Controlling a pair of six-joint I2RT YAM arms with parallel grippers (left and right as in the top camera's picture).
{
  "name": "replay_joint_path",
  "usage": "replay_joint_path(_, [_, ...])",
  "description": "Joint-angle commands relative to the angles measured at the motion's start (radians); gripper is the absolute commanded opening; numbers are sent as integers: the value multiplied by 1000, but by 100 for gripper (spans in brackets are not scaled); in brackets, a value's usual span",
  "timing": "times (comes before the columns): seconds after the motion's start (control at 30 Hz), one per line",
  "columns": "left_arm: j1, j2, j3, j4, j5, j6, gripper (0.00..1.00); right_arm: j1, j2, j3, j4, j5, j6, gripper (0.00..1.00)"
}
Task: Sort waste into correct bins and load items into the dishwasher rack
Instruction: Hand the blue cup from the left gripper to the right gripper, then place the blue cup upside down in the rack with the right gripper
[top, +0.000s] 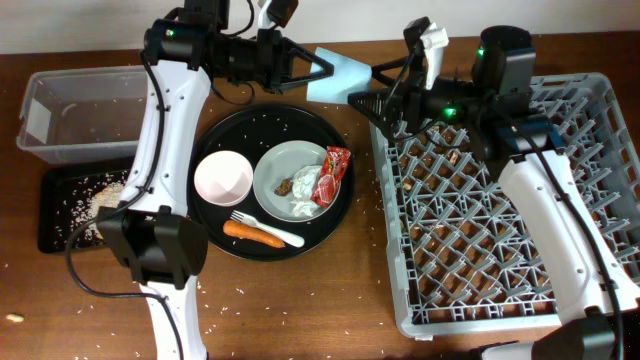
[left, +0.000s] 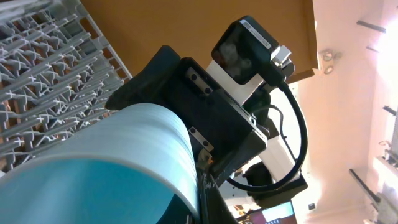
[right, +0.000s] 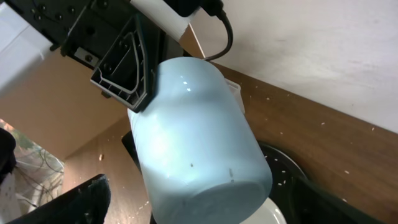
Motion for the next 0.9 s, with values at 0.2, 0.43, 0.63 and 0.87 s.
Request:
replay_joint_path(0.2, [-26,-1,18,-61,29,-54,0,55,58,7,89,-72,-5,75])
replay_joint_path(0.43, [-25,-1,18,-61,29,-54,6,48,58,7,89,-84,-5,61])
replay_joint_path(0.63, [-16,-1,18,-55,27,-53,42,-54,57,8,64,-90,14,57])
replay_joint_path(0.87, [55,-1,18,-53,-494,-53,48,-202,40,9,-325,278,13,57])
